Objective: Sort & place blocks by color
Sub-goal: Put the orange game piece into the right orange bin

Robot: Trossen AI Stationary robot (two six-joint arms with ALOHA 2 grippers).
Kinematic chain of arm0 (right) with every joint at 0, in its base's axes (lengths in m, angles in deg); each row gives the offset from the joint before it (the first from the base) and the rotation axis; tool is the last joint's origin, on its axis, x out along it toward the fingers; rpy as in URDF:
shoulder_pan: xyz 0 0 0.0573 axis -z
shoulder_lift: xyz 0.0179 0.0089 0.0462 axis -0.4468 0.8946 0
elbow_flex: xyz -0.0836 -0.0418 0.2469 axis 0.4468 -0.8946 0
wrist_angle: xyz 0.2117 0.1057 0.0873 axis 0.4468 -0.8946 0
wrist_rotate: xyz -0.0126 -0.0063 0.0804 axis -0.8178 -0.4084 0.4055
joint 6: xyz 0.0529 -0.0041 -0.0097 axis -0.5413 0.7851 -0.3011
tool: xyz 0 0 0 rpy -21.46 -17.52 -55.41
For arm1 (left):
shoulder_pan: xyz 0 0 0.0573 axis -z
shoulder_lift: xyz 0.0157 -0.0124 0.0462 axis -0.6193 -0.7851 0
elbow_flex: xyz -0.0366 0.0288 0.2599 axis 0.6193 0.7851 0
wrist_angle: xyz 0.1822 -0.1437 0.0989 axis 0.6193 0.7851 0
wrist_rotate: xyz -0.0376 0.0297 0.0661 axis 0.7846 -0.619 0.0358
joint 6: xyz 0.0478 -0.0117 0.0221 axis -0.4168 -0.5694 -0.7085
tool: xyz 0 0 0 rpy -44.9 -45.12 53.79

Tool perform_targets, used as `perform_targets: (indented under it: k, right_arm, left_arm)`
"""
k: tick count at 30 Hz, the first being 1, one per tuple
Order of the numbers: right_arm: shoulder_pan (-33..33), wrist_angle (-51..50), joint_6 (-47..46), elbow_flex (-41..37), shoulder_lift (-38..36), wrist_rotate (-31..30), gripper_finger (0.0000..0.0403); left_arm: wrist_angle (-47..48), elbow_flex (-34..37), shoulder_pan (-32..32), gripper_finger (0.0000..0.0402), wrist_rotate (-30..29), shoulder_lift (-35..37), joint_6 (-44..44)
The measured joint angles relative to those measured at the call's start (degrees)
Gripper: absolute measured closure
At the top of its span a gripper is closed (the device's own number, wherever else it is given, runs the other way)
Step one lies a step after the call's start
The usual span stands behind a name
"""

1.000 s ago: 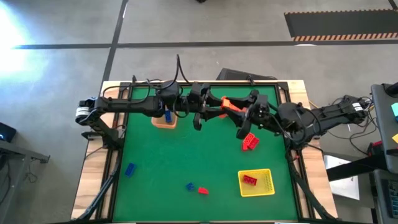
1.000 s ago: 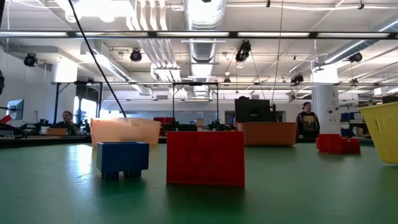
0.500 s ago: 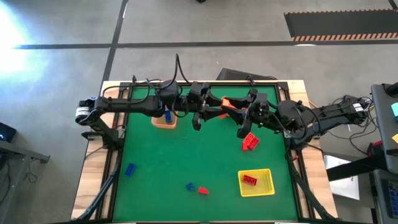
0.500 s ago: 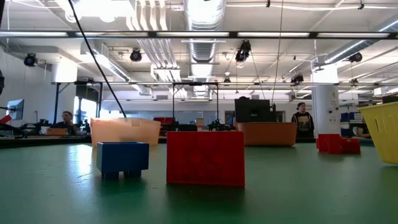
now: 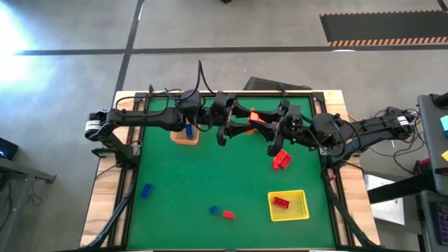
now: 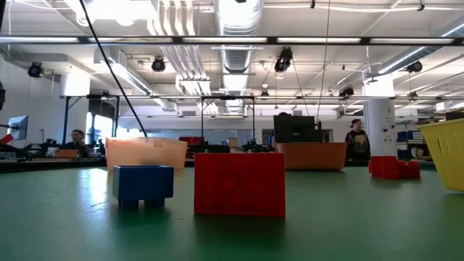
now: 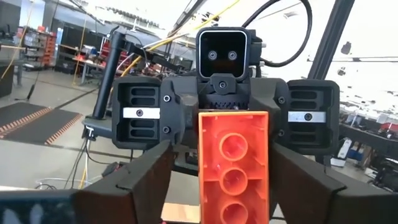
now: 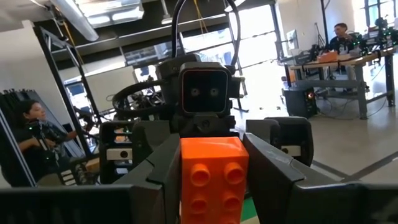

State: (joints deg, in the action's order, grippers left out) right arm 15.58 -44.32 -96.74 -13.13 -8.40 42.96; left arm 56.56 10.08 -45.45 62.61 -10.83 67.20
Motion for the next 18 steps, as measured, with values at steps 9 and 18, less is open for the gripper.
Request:
perform_targets:
  k: [9, 18]
  right_arm:
    - [0.13, -0.3, 0.72, -0.02, -0.02, -1.46, 0.0273]
    - [0.31, -6.18, 0.59, -0.04, -1.54, -7.82, 0.0273]
  left_arm:
    - [5.62, 0.0, -1.48, 0.0108, 0.2, 0.92, 0.0]
    - [15.89, 0.0, -5.53, 0.0102, 0.07, 5.04, -0.49]
